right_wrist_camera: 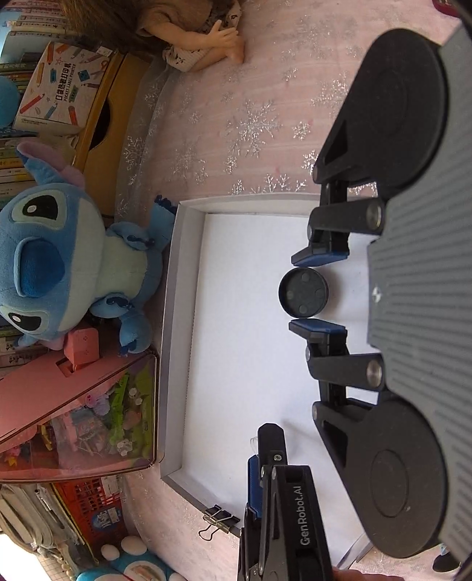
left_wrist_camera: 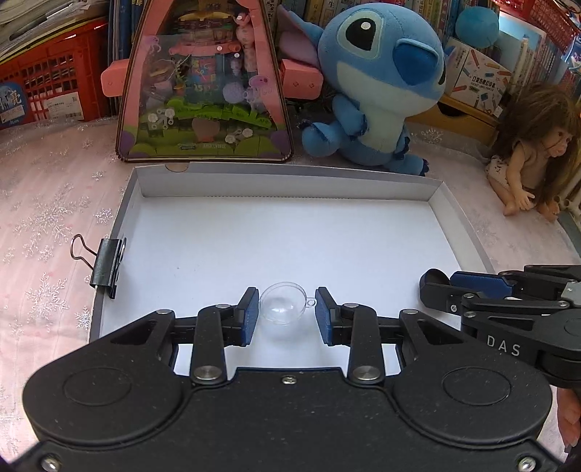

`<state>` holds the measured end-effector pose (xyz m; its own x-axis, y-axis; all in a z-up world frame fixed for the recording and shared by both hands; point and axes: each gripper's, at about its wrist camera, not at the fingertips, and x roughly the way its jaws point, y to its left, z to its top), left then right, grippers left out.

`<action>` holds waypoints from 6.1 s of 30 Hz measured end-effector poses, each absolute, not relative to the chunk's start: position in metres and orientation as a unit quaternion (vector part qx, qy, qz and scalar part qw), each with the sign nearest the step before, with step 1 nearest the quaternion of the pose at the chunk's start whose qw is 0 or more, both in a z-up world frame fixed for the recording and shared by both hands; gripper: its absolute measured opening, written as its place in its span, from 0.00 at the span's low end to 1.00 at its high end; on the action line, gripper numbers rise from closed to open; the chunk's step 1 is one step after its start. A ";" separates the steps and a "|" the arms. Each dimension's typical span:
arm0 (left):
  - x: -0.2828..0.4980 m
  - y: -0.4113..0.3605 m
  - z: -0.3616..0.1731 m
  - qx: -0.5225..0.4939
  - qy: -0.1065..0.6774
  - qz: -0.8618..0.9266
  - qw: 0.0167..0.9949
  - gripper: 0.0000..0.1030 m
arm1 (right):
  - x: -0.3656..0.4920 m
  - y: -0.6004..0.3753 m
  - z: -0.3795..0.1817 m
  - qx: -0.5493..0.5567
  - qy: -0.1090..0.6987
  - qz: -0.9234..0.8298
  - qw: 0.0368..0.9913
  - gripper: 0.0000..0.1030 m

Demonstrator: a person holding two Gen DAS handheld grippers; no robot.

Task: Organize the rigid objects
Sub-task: 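Carry the cup and black lid with both tools over the white tray, then open both tools to drop the cup and lid into the tray, then move both open tools back to the items on the tablecloth, then grasp the flat black disc with the left tool while the right tool grasps a brown nut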

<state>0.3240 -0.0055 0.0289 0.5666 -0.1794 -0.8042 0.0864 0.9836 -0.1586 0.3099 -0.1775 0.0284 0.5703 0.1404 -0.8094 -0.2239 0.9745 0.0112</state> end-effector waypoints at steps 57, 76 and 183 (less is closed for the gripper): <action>0.146 -0.004 0.062 0.001 0.305 -0.123 0.944 0.73 | 0.147 -0.213 0.040 -0.031 0.245 0.102 0.964 0.89; 0.069 0.000 0.047 0.019 0.260 -0.138 0.955 0.75 | 0.084 -0.220 0.025 -0.049 0.203 0.117 0.971 0.96; 0.006 0.080 0.010 -0.021 0.235 -0.078 0.969 0.39 | 0.043 -0.234 -0.019 -0.046 0.228 0.049 0.971 0.62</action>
<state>0.0057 0.0796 0.0103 0.8777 -0.1616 -0.4511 0.1419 0.9868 -0.0776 0.0432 -0.2341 -0.0194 0.8913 0.0744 -0.4472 -0.1163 0.9910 -0.0669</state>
